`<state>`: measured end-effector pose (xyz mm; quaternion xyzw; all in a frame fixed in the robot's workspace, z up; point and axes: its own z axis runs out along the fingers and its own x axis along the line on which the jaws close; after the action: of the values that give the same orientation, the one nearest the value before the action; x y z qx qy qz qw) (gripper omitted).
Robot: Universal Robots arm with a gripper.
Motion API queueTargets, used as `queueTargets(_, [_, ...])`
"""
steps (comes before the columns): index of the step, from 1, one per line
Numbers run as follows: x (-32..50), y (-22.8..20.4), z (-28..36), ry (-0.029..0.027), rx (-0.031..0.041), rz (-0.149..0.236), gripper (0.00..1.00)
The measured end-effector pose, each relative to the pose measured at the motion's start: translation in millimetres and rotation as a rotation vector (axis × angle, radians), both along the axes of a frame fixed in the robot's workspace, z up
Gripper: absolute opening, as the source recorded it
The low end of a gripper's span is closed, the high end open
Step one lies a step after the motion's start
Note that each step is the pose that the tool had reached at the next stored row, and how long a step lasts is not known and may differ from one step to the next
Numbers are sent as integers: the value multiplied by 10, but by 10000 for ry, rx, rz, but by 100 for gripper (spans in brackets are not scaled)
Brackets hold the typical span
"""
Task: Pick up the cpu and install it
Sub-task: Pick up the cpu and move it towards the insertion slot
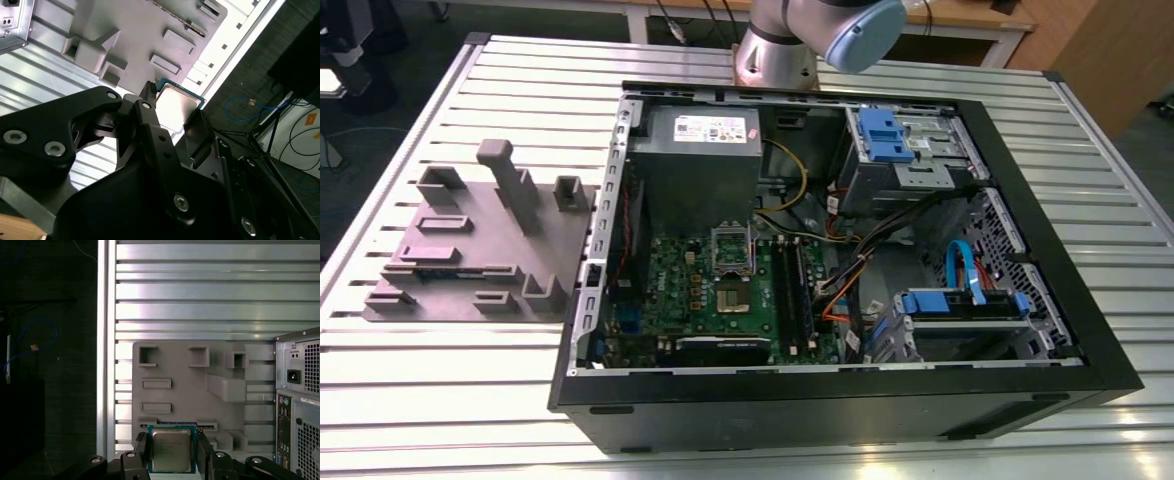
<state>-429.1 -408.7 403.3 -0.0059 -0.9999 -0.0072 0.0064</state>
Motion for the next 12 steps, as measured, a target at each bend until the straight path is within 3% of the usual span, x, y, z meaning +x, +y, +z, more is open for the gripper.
queueTargets(5, [57,0,0,0,0,0,47])
queueTargets(12, [74,0,0,1,0,0,47])
